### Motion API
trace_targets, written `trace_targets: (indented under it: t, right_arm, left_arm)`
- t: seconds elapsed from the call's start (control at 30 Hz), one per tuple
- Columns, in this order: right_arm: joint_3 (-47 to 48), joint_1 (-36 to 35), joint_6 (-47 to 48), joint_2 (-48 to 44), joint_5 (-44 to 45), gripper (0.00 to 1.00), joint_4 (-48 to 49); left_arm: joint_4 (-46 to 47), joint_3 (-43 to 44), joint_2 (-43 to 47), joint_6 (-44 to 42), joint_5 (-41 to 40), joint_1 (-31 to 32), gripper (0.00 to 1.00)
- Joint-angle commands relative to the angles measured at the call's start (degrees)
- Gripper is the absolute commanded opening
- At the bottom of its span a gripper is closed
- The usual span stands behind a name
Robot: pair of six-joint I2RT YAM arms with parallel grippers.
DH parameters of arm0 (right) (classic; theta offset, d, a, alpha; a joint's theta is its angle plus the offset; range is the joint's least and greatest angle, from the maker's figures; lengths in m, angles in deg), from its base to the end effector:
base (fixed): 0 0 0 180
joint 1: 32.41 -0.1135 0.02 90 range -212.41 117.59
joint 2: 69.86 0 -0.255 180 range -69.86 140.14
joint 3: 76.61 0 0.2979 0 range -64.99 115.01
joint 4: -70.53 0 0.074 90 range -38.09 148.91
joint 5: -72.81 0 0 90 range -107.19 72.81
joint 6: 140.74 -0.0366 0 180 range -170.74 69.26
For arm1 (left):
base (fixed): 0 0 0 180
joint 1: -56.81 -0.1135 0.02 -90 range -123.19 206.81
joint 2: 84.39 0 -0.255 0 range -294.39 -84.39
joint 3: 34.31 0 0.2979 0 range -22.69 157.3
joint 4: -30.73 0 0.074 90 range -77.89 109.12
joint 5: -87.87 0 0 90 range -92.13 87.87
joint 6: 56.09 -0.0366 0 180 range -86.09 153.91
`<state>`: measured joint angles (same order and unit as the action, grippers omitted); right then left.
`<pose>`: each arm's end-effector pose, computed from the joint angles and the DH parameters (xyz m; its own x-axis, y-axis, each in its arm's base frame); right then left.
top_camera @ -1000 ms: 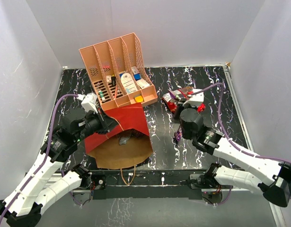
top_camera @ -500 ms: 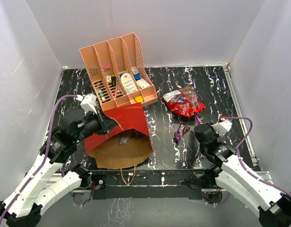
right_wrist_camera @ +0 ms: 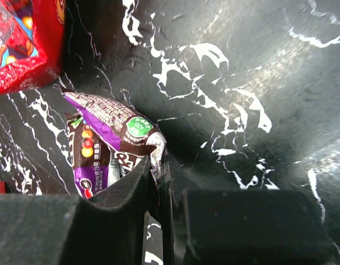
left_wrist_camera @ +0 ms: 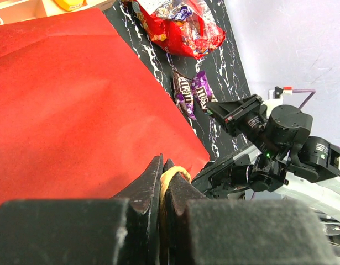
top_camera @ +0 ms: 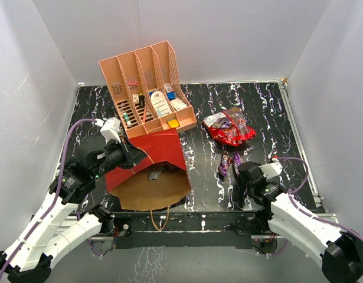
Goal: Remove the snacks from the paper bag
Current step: Place the snack at the center of the board.
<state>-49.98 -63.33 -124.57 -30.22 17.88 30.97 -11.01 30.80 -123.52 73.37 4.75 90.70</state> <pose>0.1627 0.0729 0.1266 -0.3059 0.7331 -0.6075 0.6206 0.6374 0.4567 0.1604 -0.1130 0.3750 -0.5867 -0.3660 -0.7224 0.3580 0.6829 -0.6368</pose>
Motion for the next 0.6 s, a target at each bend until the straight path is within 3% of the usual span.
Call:
trace_targets:
  t: [0.0,0.2,0.37,0.57]
  right_arm:
    - [-2.8,0.2,-2.5,0.8,-5.2,0.08,8.2]
    - [-3.3,0.2,-0.5,1.8,-8.4,0.1,11.4]
    - [-2.9,0.2,1.6,-2.3,-7.7,0.42,8.7]
    - [0.5,0.2,4.4,-8.8,-0.8,0.62,0.3]
  left_arm:
    - [0.5,0.7,0.6,0.1,0.5,-0.2,0.0]
    - [-0.4,1.3,0.6,-0.5,0.1,-0.2,0.0]
    - [-0.1,1.0,0.6,-0.4,0.3,-0.2,0.0]
    - [0.2,0.8,0.6,-0.2,0.8,-0.2,0.0]
